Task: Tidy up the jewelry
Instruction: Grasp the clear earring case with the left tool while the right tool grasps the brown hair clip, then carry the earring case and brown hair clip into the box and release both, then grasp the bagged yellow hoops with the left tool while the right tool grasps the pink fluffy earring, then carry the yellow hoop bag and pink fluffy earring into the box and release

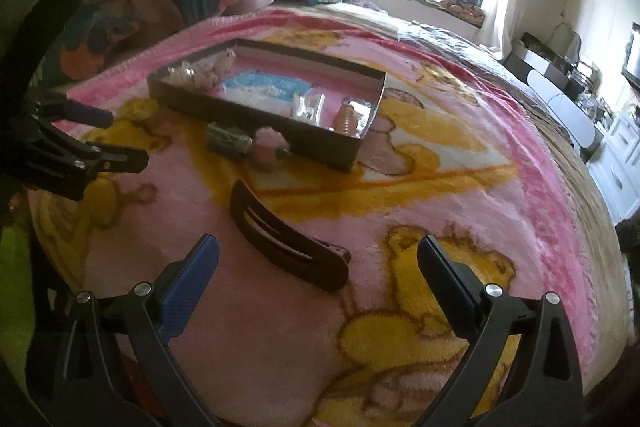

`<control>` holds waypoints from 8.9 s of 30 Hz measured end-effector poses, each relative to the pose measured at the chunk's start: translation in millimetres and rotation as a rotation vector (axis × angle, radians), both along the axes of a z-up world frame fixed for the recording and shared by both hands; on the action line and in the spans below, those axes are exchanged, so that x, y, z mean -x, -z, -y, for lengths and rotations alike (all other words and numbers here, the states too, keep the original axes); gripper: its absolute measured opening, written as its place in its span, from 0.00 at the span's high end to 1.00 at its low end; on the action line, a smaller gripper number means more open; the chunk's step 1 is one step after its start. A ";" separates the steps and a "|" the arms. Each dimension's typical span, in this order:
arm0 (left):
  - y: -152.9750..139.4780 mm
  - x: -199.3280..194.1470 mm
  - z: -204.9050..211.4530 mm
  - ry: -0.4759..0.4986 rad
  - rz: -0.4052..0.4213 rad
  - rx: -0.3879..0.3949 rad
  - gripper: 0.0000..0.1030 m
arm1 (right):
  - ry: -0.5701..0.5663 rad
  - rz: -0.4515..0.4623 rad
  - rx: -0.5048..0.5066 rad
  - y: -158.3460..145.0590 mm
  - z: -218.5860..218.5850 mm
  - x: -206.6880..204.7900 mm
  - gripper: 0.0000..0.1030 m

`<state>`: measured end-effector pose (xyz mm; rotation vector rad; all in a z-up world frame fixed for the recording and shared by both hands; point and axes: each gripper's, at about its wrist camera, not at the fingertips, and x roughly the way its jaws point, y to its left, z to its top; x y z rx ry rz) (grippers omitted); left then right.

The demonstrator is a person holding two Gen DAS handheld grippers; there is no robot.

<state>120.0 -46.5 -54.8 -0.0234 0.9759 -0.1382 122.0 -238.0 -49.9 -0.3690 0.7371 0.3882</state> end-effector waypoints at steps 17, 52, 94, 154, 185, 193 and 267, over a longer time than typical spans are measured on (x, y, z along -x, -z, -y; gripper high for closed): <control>10.4 -32.7 11.7 0.022 -0.028 0.014 0.09 | -0.179 -0.083 0.122 29.5 -38.5 -35.8 0.17; 24.8 -69.2 33.7 0.022 -0.010 0.107 0.62 | -0.061 -0.177 -0.182 5.4 18.1 -23.1 0.91; -55.3 -53.8 -60.7 -0.118 0.169 0.128 0.62 | -0.126 -0.024 -0.332 -74.9 -59.9 -84.8 0.91; -68.8 -36.6 -73.5 -0.178 0.211 0.093 0.10 | 0.025 0.070 -0.436 -94.3 -6.3 -57.3 0.14; 33.7 -29.7 -119.9 -0.252 -0.021 0.114 0.10 | 0.086 -0.146 -0.314 13.5 -34.0 -87.9 0.12; 36.5 -41.2 -114.9 -0.261 -0.012 0.116 0.09 | 0.110 -0.184 -0.321 30.1 -34.7 -101.0 0.19; -15.1 -126.7 -25.9 -0.048 0.059 0.070 0.27 | 0.126 -0.059 -0.332 -22.0 -14.3 -157.7 0.64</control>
